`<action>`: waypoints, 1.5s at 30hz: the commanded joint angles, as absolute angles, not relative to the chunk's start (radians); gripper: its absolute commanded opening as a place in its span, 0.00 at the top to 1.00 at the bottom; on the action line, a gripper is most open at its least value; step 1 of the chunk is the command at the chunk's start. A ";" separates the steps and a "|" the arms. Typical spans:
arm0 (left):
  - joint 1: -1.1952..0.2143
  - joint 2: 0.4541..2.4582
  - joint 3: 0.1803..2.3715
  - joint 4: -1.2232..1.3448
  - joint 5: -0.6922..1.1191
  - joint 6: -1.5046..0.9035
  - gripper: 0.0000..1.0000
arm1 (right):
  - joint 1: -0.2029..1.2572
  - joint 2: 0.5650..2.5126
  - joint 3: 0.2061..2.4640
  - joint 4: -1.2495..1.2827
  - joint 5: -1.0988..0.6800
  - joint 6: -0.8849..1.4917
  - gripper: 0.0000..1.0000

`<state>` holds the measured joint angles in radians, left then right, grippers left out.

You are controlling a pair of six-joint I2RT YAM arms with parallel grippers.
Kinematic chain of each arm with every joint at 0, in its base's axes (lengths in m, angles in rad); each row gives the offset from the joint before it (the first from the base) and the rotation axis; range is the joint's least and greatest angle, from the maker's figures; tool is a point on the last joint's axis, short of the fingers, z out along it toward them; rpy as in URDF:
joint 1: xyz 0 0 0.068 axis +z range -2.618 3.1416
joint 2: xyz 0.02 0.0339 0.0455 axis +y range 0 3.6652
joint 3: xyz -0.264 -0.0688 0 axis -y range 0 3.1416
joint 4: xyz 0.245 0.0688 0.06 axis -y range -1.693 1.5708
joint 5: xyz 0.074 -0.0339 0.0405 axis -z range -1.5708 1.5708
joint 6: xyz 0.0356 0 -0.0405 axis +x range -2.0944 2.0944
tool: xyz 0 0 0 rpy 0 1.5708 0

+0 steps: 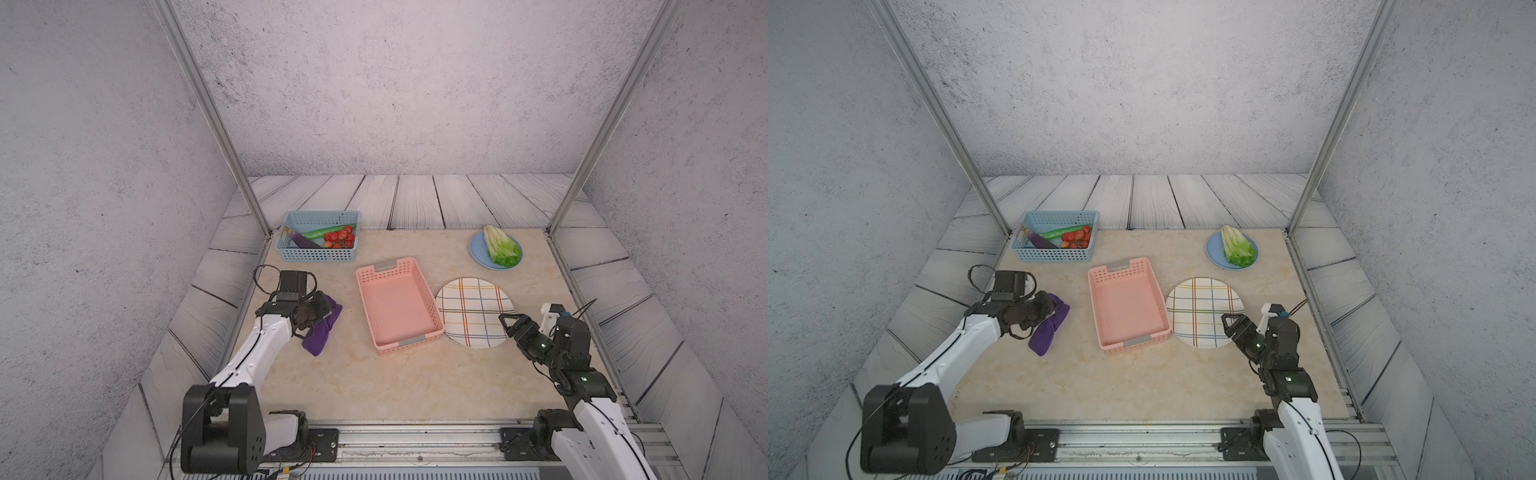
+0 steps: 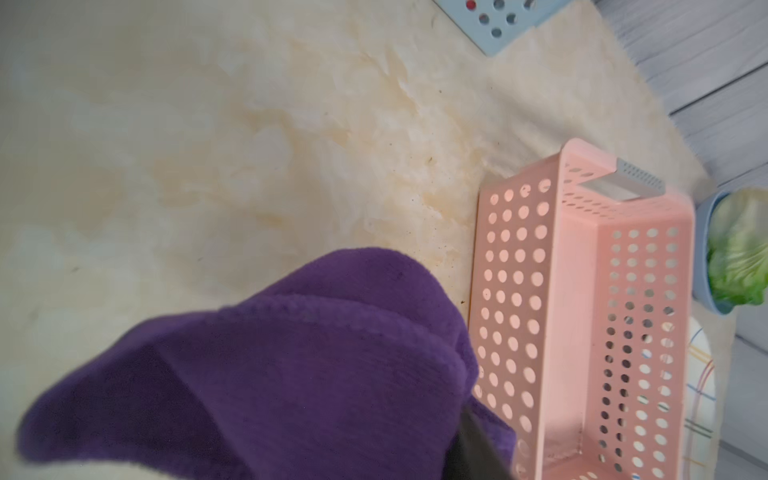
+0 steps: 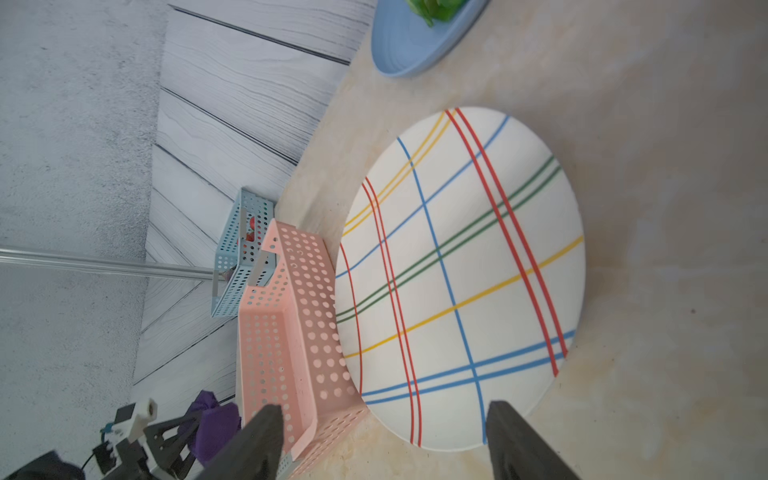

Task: Wipe the wet plate dry
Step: Place the plate on the plate, then place the towel at the center of the board, then reset both arms

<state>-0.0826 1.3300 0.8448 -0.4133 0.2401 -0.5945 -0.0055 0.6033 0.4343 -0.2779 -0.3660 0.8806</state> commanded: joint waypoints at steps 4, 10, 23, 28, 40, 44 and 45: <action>-0.164 1.282 0.835 -0.530 0.026 -0.528 0.01 | -0.005 0.684 0.596 -0.395 -0.144 0.653 0.17; -0.172 1.123 0.854 -0.590 -0.101 -0.508 0.01 | -0.005 0.816 0.606 -0.269 -0.029 0.549 0.14; -0.171 0.923 0.439 0.116 -0.504 -0.195 0.05 | -0.018 1.240 0.569 0.183 0.263 0.304 0.14; -0.169 1.063 0.431 0.228 -0.495 -0.111 0.06 | -0.017 1.403 0.479 0.538 0.335 0.222 0.14; -0.102 1.369 0.478 0.526 -0.305 -0.009 0.06 | 0.009 1.578 0.377 0.960 0.218 0.097 0.01; -0.063 1.487 0.481 0.679 -0.232 -0.013 0.07 | 0.011 1.523 0.417 0.788 0.210 0.107 0.01; -0.048 1.524 0.481 0.737 -0.208 -0.018 0.07 | 0.011 1.531 0.421 0.795 0.206 0.102 0.01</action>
